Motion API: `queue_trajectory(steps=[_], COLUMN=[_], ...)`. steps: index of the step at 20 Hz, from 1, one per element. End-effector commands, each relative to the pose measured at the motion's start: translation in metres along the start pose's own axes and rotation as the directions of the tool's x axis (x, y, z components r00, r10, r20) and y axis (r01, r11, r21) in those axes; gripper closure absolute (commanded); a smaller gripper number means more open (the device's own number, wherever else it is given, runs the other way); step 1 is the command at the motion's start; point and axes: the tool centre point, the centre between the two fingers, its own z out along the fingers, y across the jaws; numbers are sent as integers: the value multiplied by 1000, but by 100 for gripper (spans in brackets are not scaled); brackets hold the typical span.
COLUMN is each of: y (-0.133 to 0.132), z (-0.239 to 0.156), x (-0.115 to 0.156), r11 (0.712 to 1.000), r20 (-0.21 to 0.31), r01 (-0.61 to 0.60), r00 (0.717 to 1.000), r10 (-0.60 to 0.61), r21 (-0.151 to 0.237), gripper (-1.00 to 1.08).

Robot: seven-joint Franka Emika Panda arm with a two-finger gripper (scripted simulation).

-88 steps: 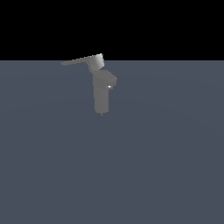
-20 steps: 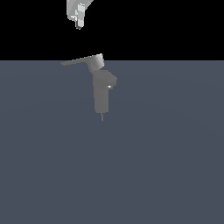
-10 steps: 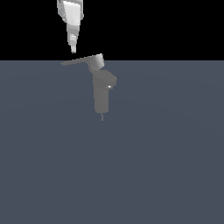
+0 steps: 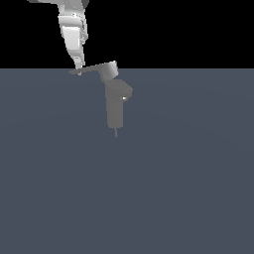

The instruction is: Turn on the faucet by rotating a designated handle.

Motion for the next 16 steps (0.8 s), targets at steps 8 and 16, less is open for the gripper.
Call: queue_trajectory(steps=[8, 16], y=[-6, 6], z=[8, 9], x=[-5, -5], r11=[1000, 1000], r20=[-9, -9], r01=[-24, -23], r00=[1000, 1000], r10=[24, 23], r21=[-3, -3], gripper=[108, 108])
